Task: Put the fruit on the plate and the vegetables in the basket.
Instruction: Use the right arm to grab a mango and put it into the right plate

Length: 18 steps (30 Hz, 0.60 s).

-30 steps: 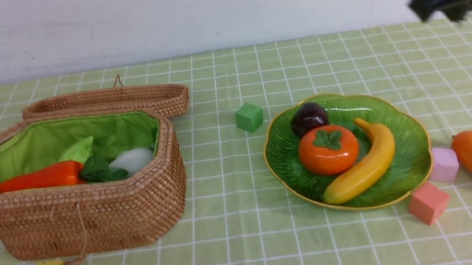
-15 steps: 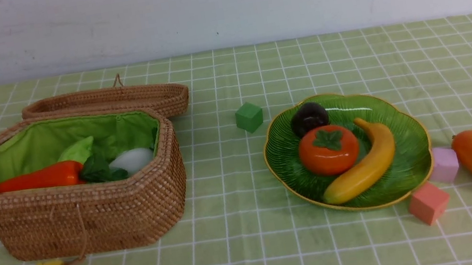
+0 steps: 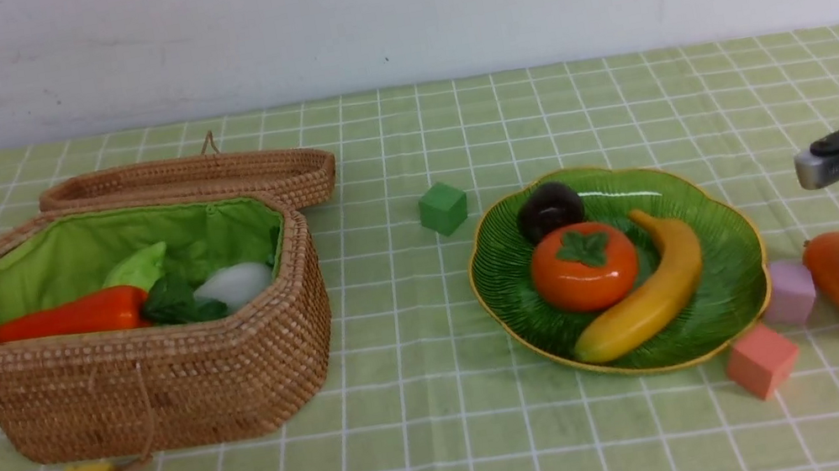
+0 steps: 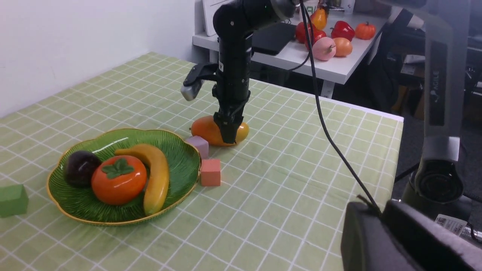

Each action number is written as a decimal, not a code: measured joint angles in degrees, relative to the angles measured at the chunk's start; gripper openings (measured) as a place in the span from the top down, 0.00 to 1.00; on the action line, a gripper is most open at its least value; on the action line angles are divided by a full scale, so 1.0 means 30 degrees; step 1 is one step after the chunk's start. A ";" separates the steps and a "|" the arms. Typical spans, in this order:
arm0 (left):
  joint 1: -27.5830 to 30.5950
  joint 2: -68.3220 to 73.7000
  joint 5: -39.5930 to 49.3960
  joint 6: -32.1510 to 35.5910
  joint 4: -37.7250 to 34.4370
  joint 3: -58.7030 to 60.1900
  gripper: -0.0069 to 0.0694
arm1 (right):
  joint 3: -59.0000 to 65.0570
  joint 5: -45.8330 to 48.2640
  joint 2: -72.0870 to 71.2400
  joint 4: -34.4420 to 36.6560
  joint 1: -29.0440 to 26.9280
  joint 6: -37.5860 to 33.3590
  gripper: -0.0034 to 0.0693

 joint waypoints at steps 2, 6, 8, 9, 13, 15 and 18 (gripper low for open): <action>0.0000 0.0000 -0.0195 0.0000 0.0000 0.0000 0.83 | 0.0000 -0.0111 0.0464 -0.0019 0.0000 0.0000 0.08; 0.0000 0.0000 -0.0340 0.0000 0.0000 0.0000 0.83 | 0.0000 -0.0445 0.1045 -0.0001 0.0000 0.0000 0.14; 0.0000 0.0000 -0.0340 0.0000 0.0000 0.0000 0.83 | -0.0020 -0.0450 0.1127 0.0053 0.0000 0.0000 0.19; 0.0000 0.0000 -0.0359 0.0000 0.0000 0.0000 0.83 | -0.0020 -0.0450 0.1127 0.0065 0.0000 0.0000 0.20; 0.0000 0.0000 -0.0373 0.0000 0.0051 0.0000 0.83 | -0.0020 -0.0424 0.1127 0.0092 0.0000 0.0000 0.20; 0.0000 0.0000 -0.0373 0.0000 0.0417 0.0000 0.83 | -0.0020 -0.0309 0.1127 0.0112 0.0000 0.0017 0.20; 0.0000 0.0000 -0.0313 -0.0031 0.1301 0.0000 0.83 | -0.0020 0.0160 0.1075 0.0112 0.0000 0.0466 0.20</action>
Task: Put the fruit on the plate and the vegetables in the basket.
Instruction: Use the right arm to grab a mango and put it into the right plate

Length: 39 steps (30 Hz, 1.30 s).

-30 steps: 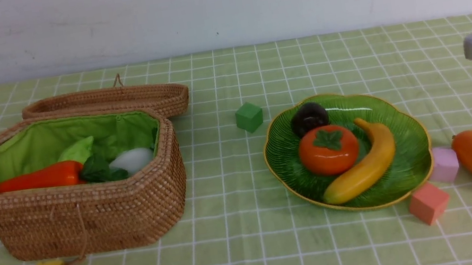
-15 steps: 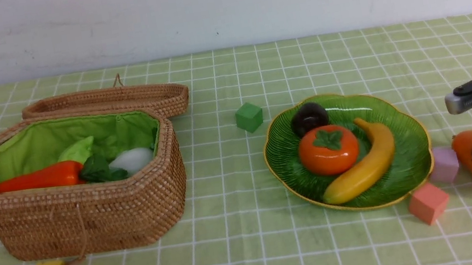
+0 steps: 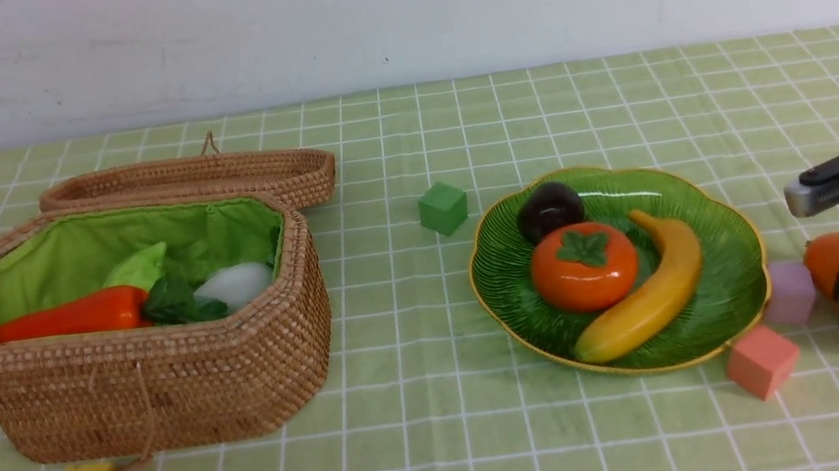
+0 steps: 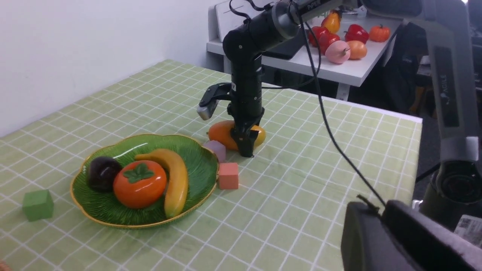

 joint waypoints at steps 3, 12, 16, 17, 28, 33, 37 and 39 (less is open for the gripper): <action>0.0000 0.0000 0.0090 -0.0247 0.0792 0.0000 0.83 | 0.0000 0.0556 -0.0572 -0.0065 0.0000 0.1008 0.20; 0.0000 0.0000 -0.0032 -0.0682 0.1896 0.0000 0.83 | -0.0752 0.1250 -0.5421 0.2718 0.1190 0.4280 0.20; 0.0000 0.0000 -0.0047 -0.0682 0.1896 0.0000 0.83 | -0.0752 -0.0022 -0.5686 0.4234 0.3241 0.3414 0.20; 0.0000 0.0000 -0.0047 -0.0682 0.1896 0.0000 0.83 | -0.0752 -0.1312 -0.5349 0.4454 0.4131 0.3289 0.20; 0.0000 0.0000 0.0060 -0.0688 0.1970 0.0000 0.83 | -0.0752 -0.4246 -0.2989 0.3585 0.5305 0.3163 0.12; 0.0000 0.0000 0.0067 -0.0688 0.1970 0.0000 0.82 | -0.0752 -0.4231 -0.2959 0.3494 0.5305 0.3146 0.02; 0.0000 0.0000 0.0067 -0.0688 0.1970 0.0000 0.82 | -0.0752 -0.4095 -0.2959 0.3494 0.5305 0.3146 0.04; 0.0000 0.0000 0.0067 -0.0688 0.1970 0.0000 0.82 | -0.0752 -0.3932 -0.2959 0.3494 0.5305 0.3146 0.06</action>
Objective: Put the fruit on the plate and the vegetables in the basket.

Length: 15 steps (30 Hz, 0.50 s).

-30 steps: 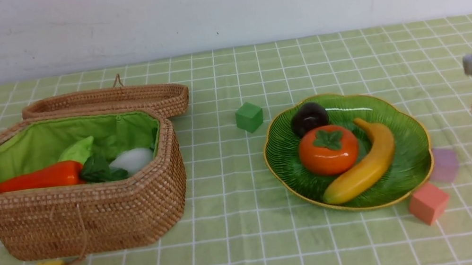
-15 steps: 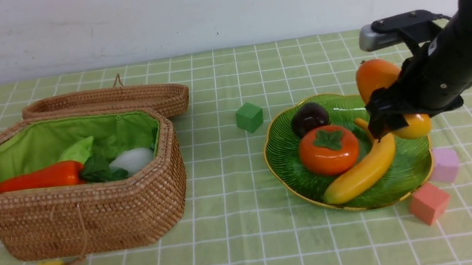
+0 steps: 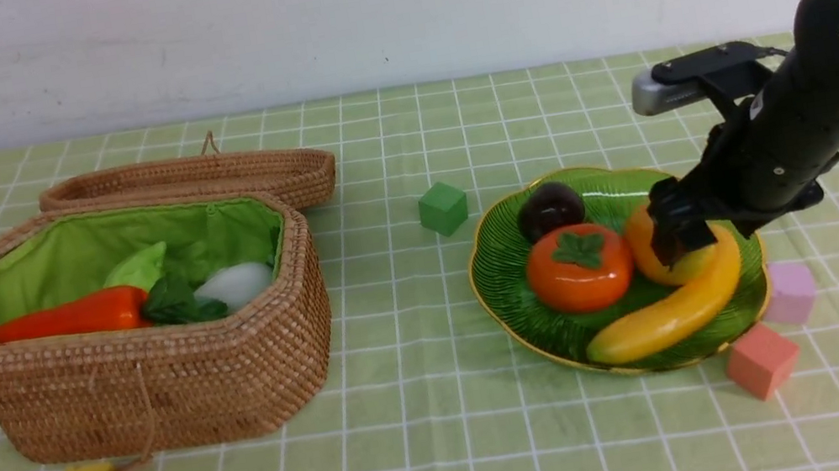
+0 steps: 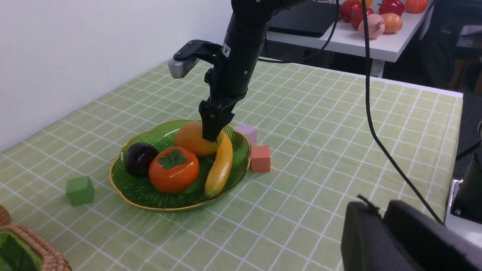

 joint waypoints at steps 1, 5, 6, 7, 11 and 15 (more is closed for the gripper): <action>0.0000 0.0000 0.0000 0.0000 0.0000 0.0000 0.82 | 0.0000 0.0130 -0.0025 -0.0023 0.0000 0.0000 0.06; 0.0000 0.0000 0.0000 0.0000 0.0000 0.0000 0.82 | 0.0000 0.1187 -0.0971 -0.0059 0.0000 -0.0023 0.12; 0.0000 0.0000 -0.0020 0.0000 0.0000 0.0000 0.81 | 0.0000 0.1712 -0.1428 -0.0059 0.0000 -0.0002 0.15; 0.0000 0.0000 -0.0045 0.0000 0.0000 0.0000 0.81 | 0.0000 0.1928 -0.1645 -0.0059 0.0000 0.0038 0.16; 0.0000 0.0000 -0.0548 -0.0058 0.0000 0.0000 0.81 | 0.0000 0.5694 -0.4814 -0.0118 0.0000 0.0618 0.33; 0.0000 -0.0024 -0.0884 -0.0683 0.0290 0.0019 0.83 | 0.0472 0.8435 -0.7905 -0.0575 0.0000 0.0976 0.58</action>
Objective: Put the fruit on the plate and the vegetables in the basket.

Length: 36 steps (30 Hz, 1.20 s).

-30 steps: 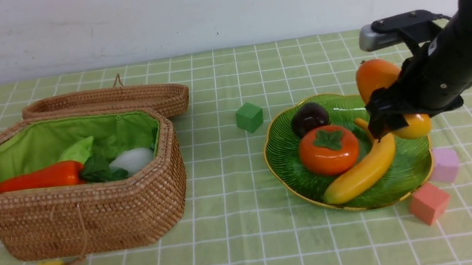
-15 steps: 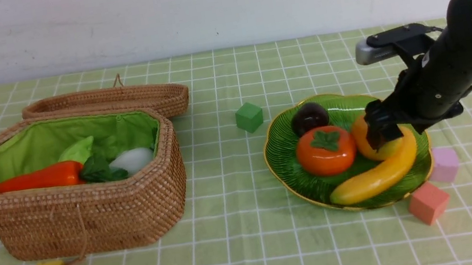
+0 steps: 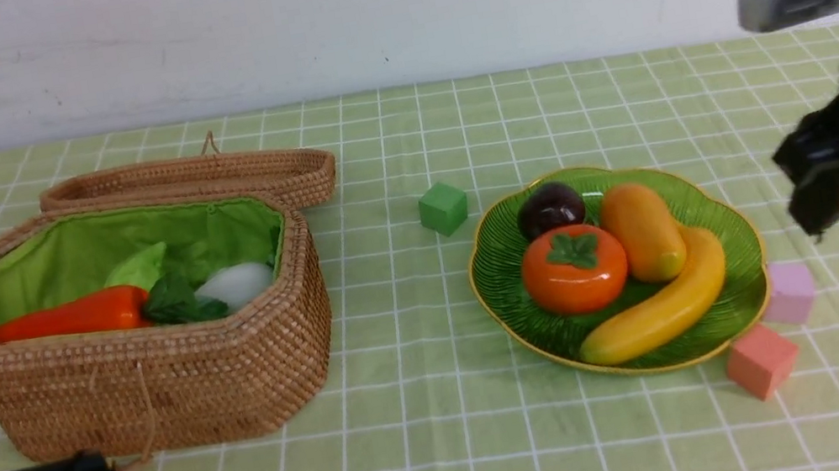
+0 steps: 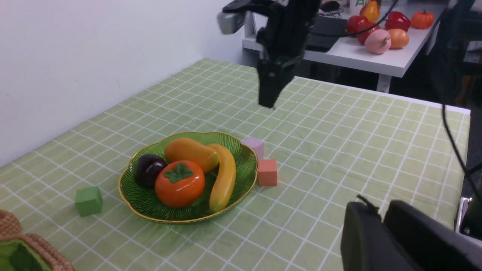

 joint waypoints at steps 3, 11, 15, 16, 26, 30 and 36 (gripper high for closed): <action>0.0000 -0.0763 -0.0475 -0.1062 0.0002 0.0813 0.91 | 0.1428 0.0563 -0.3507 -0.0067 0.0000 0.0514 0.82; 0.0000 -0.5454 -0.3686 -0.2767 0.0002 0.5889 0.93 | 0.7674 0.1189 -1.4124 -0.0067 0.0000 0.2555 0.96; 0.0000 -0.5848 -0.5146 -0.2789 0.0002 0.7434 0.93 | 1.0320 0.1187 -1.7914 -0.0247 0.0000 0.2939 0.96; 0.0000 -0.5848 -0.5283 -0.2817 0.0002 0.7741 0.93 | 1.0724 0.0957 -1.8558 -0.0303 0.0000 0.2939 0.95; 0.0000 -0.5848 -0.5430 -0.2833 0.0002 0.9363 0.93 | 1.2472 0.0407 -2.0483 -0.0926 0.0000 0.3191 0.95; 0.0000 -0.5848 -0.5446 -0.2833 0.0002 0.9442 0.93 | 1.2495 0.0863 -2.0483 -0.0935 0.0000 0.3207 0.94; 0.0000 -0.5848 -0.5446 -0.2833 0.0002 0.9465 0.93 | 1.2642 0.0716 -2.0600 -0.1521 0.0000 0.3207 0.95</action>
